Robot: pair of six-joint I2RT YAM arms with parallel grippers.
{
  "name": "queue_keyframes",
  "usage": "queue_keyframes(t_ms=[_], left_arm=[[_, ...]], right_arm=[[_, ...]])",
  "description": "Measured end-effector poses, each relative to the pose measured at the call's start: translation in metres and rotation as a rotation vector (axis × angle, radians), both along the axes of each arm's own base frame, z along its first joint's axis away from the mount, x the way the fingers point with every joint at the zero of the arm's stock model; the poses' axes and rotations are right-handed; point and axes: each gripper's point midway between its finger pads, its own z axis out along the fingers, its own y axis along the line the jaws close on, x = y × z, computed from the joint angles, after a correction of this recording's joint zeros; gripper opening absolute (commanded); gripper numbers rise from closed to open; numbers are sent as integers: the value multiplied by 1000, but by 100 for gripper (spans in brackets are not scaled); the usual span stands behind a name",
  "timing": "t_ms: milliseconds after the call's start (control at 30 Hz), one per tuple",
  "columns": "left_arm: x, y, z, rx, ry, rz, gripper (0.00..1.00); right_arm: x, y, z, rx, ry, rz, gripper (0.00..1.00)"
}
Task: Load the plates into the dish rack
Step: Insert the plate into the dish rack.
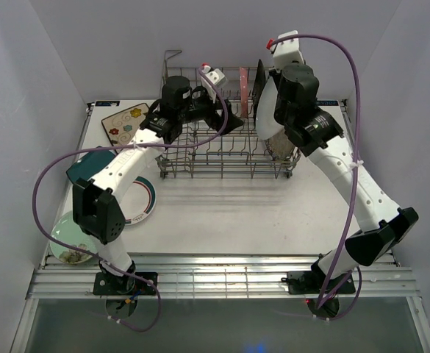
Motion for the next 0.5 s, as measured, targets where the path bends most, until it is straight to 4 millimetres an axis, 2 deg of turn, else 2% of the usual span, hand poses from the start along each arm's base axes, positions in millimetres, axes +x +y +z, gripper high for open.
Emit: queue_keyframes(t_ms=[167, 333, 500], left_arm=[[15, -13, -25, 5, 99, -4, 98], [21, -20, -33, 3, 138, 1, 98], [18, -28, -39, 5, 163, 2, 98]], right_arm=[[2, 0, -5, -47, 9, -1, 8], [5, 2, -6, -87, -1, -11, 8], [13, 7, -9, -120, -5, -25, 8]])
